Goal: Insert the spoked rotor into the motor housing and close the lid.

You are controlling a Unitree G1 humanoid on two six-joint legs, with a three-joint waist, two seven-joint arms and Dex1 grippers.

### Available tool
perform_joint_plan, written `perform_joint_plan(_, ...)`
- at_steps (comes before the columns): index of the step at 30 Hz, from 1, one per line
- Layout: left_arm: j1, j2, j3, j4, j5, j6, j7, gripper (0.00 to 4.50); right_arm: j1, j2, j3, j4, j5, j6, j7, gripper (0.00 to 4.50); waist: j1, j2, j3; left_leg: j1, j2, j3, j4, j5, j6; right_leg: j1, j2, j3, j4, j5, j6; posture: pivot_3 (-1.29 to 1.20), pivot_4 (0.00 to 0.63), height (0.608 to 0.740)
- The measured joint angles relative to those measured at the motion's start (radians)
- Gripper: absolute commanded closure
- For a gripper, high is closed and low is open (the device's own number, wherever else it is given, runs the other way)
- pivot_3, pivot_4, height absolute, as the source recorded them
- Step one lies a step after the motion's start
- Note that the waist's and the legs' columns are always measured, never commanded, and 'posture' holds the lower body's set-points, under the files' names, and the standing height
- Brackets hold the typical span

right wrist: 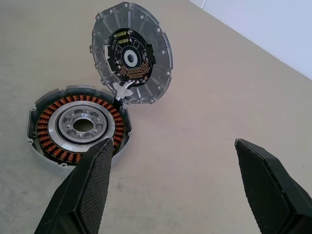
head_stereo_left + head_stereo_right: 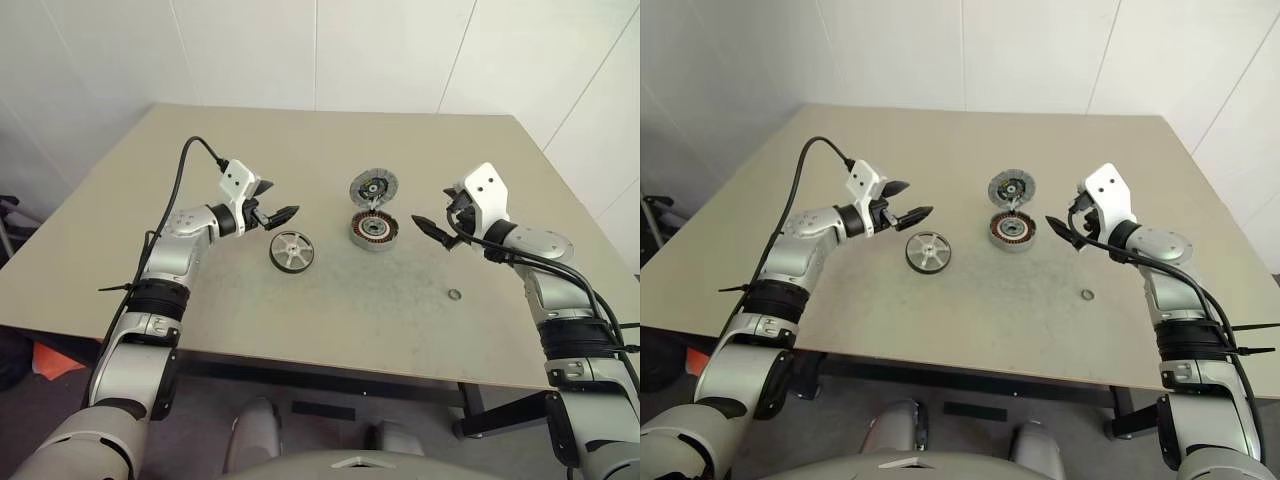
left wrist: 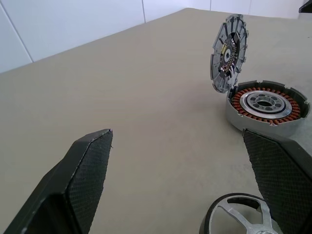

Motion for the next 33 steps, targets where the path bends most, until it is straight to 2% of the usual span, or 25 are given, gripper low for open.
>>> perform_joint_plan(33,-0.005,-0.007,0.000,0.030,0.008,-0.020,0.019,0.00,-0.007,0.000,0.003,0.014,-0.014,-0.014,-0.007,0.01,0.000,0.000,0.000,0.000,0.000,0.000,0.000,0.000,0.000,0.000,0.000,0.000,0.000,0.000,0.000,0.00,0.000,0.740)
